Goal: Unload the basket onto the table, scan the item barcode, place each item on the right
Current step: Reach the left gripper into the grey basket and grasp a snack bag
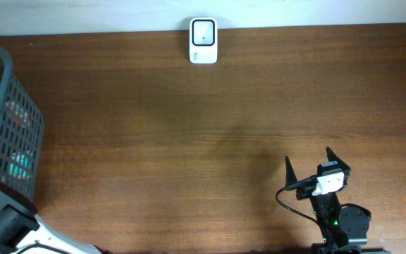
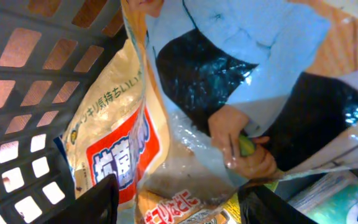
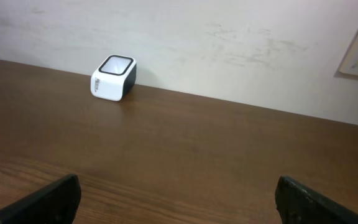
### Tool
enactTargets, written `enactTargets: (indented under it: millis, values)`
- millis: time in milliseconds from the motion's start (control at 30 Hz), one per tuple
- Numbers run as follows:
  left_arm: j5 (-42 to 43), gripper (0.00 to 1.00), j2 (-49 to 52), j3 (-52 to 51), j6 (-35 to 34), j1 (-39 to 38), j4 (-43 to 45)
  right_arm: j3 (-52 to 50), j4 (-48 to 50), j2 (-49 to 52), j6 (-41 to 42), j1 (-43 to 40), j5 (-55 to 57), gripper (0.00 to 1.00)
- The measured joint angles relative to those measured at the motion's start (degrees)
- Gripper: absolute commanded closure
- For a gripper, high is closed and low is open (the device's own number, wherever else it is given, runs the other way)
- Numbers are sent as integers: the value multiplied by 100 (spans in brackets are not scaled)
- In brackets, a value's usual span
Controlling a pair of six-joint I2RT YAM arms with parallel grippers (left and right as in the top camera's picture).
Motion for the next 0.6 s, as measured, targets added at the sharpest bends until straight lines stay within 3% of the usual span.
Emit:
enactTargets:
  millis: [100, 133, 167, 200, 233, 467, 600]
  values:
    - [-22, 33, 2, -2, 17, 9, 223, 0, 0, 0, 2, 0, 0, 1]
    - [-20, 39, 13, -2, 28, 33, 306, 0, -2, 0, 0, 0, 0, 1]
    - [-17, 57, 42, -2, 37, 79, 382, 0, 0, 0, 2, 0, 0, 1]
    - [-15, 89, 72, 0, 52, 118, 417, 0, 0, 0, -2, 0, 0, 1]
    - [-15, 100, 114, 2, 44, 160, 452, 0, 0, 0, 0, 0, 0, 1]
    - [76, 100, 354, 50, 76, 245, 280, 0, 0, 0, 0, 0, 0, 1]
    - [734, 100, -269, 407, 79, 63, 68, 0, 0, 0, -2, 0, 0, 1]
